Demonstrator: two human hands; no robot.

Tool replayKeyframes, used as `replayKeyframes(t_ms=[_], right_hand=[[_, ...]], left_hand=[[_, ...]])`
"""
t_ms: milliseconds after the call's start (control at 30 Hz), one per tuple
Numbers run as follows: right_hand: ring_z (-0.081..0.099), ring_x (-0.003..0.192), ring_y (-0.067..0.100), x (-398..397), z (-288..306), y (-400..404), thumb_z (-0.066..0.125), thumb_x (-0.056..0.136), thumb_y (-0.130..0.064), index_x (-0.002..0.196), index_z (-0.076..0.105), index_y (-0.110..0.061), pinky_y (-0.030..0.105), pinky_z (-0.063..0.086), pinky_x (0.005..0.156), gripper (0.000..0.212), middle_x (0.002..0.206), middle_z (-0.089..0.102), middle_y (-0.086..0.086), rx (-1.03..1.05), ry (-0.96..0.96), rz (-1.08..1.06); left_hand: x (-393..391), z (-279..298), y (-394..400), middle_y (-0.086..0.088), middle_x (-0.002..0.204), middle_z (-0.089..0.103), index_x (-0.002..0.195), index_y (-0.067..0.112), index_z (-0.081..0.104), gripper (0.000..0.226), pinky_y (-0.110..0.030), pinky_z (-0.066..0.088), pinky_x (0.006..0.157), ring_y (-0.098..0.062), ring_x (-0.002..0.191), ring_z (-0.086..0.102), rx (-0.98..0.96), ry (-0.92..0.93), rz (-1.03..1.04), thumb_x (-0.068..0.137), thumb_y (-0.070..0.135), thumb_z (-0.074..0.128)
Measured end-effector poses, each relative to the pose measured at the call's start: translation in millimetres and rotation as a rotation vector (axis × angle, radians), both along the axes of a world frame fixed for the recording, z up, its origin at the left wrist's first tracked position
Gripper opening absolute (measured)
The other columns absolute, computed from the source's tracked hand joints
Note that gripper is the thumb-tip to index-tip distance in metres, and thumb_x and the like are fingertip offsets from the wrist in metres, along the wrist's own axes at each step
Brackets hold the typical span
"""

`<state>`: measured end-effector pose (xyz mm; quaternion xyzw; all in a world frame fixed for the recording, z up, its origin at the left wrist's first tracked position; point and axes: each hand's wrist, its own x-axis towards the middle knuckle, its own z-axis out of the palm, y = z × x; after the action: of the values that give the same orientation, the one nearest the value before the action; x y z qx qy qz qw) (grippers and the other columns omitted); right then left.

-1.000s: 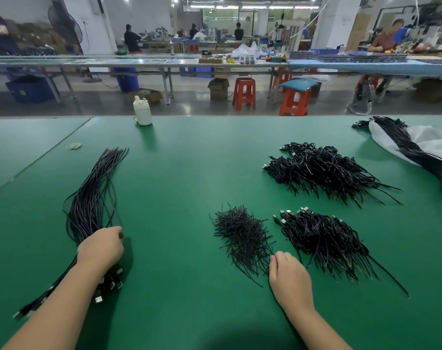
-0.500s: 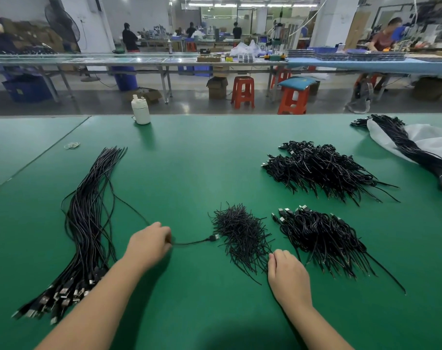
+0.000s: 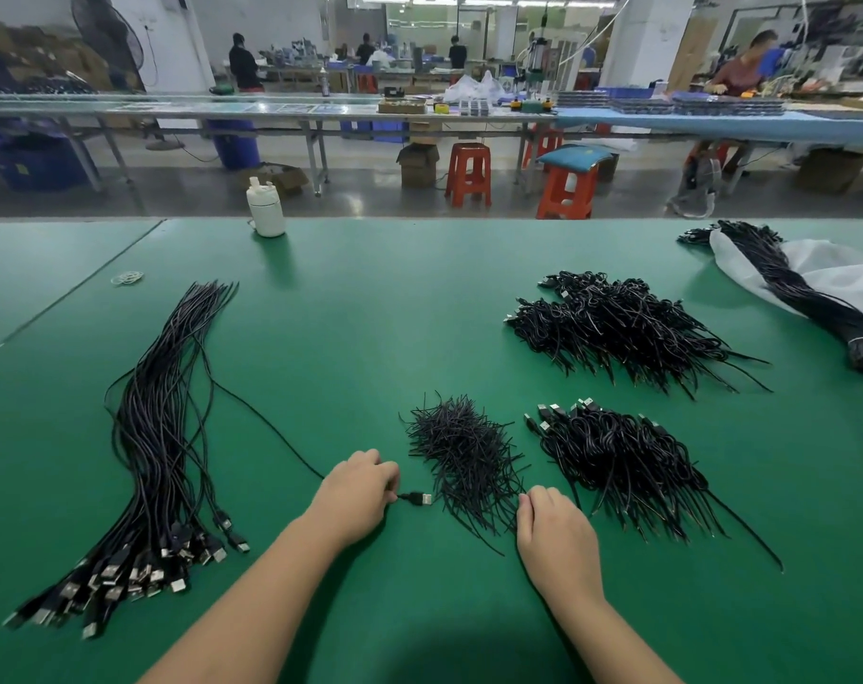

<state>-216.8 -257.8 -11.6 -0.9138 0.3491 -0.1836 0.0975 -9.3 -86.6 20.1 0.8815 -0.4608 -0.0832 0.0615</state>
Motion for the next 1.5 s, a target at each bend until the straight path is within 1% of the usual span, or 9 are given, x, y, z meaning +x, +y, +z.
replayKeyframes(t_ms=[200, 467, 600, 700, 1000, 1133, 1300, 1400, 1500], right_hand=[[0.045, 0.058, 0.008, -1.5, 1.3, 0.2, 0.052, 0.100, -0.022, 0.072, 0.048, -0.022, 0.023, 0.035, 0.052, 0.027, 0.065, 0.045, -0.011, 0.028, -0.024, -0.011], [0.060, 0.081, 0.005, -6.8, 27.1, 10.8, 0.056, 0.098, -0.018, 0.097, 0.070, -0.019, 0.027, 0.050, 0.071, 0.014, 0.088, 0.063, -0.014, 0.258, -0.309, 0.057], [0.063, 0.096, -0.002, 1.0, 71.5, 33.3, 0.049, 0.103, -0.026, 0.100, 0.070, -0.030, 0.015, 0.046, 0.085, 0.021, 0.095, 0.072, -0.017, 0.699, -0.385, 0.291], [0.061, 0.073, -0.001, 9.2, 94.0, 48.4, 0.051, 0.102, -0.023, 0.088, 0.065, -0.029, 0.016, 0.046, 0.070, 0.020, 0.080, 0.071, -0.009, 0.790, -0.360, 0.364], [0.049, 0.059, 0.014, 20.3, 111.2, 63.9, 0.050, 0.102, -0.011, 0.072, 0.063, -0.032, 0.010, 0.041, 0.055, 0.038, 0.062, 0.051, -0.004, 0.872, -0.412, 0.421], [0.054, 0.059, 0.011, 23.2, 110.4, 66.9, 0.050, 0.102, -0.014, 0.081, 0.065, -0.024, 0.031, 0.055, 0.063, 0.028, 0.064, 0.052, -0.003, 0.876, -0.378, 0.446], [0.041, 0.052, 0.012, 26.1, 103.5, 73.7, 0.043, 0.105, -0.018, 0.084, 0.067, -0.016, 0.042, 0.052, 0.065, 0.032, 0.052, 0.035, -0.004, 1.104, -0.500, 0.492], [0.028, 0.053, 0.015, 30.5, 98.5, 79.7, 0.051, 0.097, -0.034, 0.075, 0.057, -0.013, 0.033, 0.048, 0.063, 0.032, 0.055, 0.023, 0.000, 1.356, -0.543, 0.439], [0.024, 0.053, 0.014, 35.2, 97.6, 79.4, 0.054, 0.091, -0.038, 0.074, 0.051, -0.010, 0.026, 0.043, 0.056, 0.033, 0.063, 0.011, 0.005, 1.561, -0.585, 0.317]], left_hand=[[-9.3, 7.0, 1.5, 0.007, 0.086, 0.054, 0.089, 0.024, 0.044, 0.011, -0.031, 0.044, 0.070, -0.017, 0.079, 0.053, -0.214, 0.057, 0.067, 0.099, 0.027, 0.047], [-54.7, 49.6, -7.3, -0.017, 0.077, 0.073, 0.085, 0.002, 0.054, 0.014, -0.030, 0.057, 0.061, -0.029, 0.073, 0.073, -0.714, 1.079, 0.171, 0.097, 0.009, 0.059], [-72.6, 62.0, -16.1, -0.007, 0.071, 0.069, 0.082, 0.011, 0.061, 0.012, -0.020, 0.041, 0.051, -0.014, 0.058, 0.061, -0.778, 1.082, 0.160, 0.092, 0.014, 0.066], [-81.1, 72.0, -22.9, 0.005, 0.063, 0.061, 0.079, 0.012, 0.065, 0.012, -0.012, 0.039, 0.054, -0.005, 0.054, 0.050, -0.903, 1.025, 0.181, 0.090, 0.012, 0.069], [-84.9, 89.7, -15.8, 0.008, 0.124, 0.068, 0.129, 0.020, 0.062, 0.035, -0.022, 0.052, 0.087, -0.014, 0.111, 0.063, -0.725, 1.153, 0.008, 0.107, 0.027, 0.036], [-77.1, 90.5, -12.1, 0.007, 0.129, 0.066, 0.129, 0.024, 0.063, 0.045, -0.045, 0.046, 0.101, -0.028, 0.120, 0.060, -0.683, 1.219, -0.031, 0.101, 0.038, 0.031], [-66.0, 93.0, -12.5, 0.002, 0.130, 0.066, 0.127, 0.022, 0.065, 0.049, -0.034, 0.046, 0.100, -0.024, 0.104, 0.062, -0.761, 1.248, -0.054, 0.100, 0.041, 0.030], [-57.5, 111.6, -17.4, -0.015, 0.129, 0.065, 0.121, 0.006, 0.067, 0.048, -0.036, 0.044, 0.107, -0.024, 0.117, 0.062, -1.105, 1.587, -0.082, 0.100, 0.034, 0.034], [-38.3, 142.8, -3.3, -0.012, 0.112, 0.073, 0.107, 0.008, 0.075, 0.040, -0.027, 0.056, 0.074, -0.021, 0.087, 0.073, -1.048, 1.928, -0.214, 0.095, 0.037, 0.050]])
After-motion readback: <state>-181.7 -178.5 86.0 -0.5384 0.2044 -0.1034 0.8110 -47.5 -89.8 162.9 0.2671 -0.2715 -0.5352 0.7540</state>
